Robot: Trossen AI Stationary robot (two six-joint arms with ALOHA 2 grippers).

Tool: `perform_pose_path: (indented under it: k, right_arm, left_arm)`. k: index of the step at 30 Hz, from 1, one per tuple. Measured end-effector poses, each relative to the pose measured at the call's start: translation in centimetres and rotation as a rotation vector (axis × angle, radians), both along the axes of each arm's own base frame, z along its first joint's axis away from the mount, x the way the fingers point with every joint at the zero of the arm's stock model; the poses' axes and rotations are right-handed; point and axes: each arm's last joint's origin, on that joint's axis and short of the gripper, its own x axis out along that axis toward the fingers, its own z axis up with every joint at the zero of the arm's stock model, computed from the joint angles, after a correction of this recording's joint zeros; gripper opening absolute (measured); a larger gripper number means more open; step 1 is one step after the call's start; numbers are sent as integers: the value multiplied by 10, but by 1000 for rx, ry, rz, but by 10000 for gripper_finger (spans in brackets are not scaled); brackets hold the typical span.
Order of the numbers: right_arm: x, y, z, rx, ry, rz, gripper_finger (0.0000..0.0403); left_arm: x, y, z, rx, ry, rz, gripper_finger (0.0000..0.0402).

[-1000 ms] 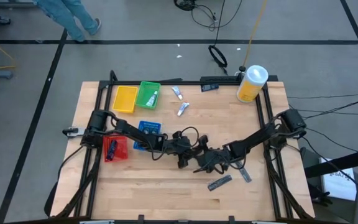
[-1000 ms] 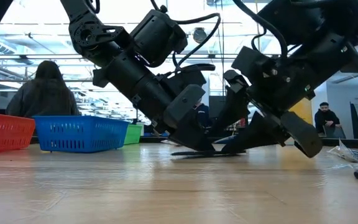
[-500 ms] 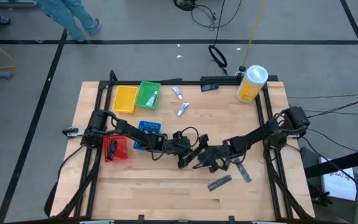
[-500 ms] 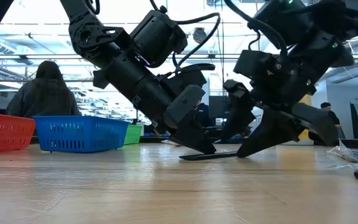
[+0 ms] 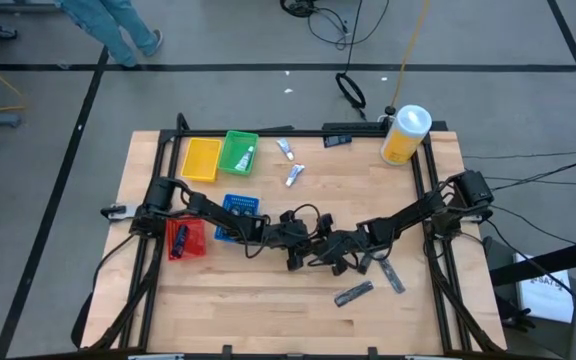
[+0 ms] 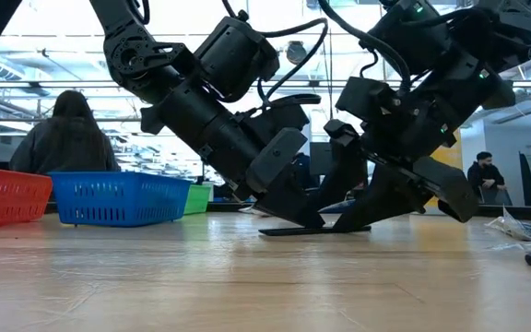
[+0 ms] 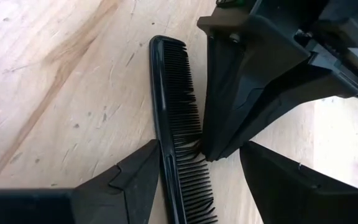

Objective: Pick & Place Travel size toiletries
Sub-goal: Put the black comb into the yellow bin

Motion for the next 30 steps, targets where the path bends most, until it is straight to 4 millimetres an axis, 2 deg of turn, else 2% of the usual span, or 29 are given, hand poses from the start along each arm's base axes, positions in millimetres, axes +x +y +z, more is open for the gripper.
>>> perform_pose_path:
  k: [4, 8, 14, 18, 23, 30]
  right_arm:
    - [-1, 4, 0, 8, -10, -22, 214]
    - [-2, 7, 4, 29, -30, -35, 214]
    - [0, 4, 18, 70, -101, -88, 214]
    - [-2, 1, 18, 89, -78, -97, 214]
    - [-5, -6, 12, 218, 23, -36, 214]
    - [-5, -5, 12, 228, 31, 4, 214]
  left_arm:
    - [0, 0, 0, 0, 3, -3, 13]
    - [0, 0, 0, 0, -2, -13, 5]
    - [1, -1, 0, -14, -9, -24, 13]
    - [2, -1, 0, -30, -20, -38, 12]
    - [2, -2, 0, -36, -25, -43, 5]
    - [2, -2, 0, -32, -29, -47, 16]
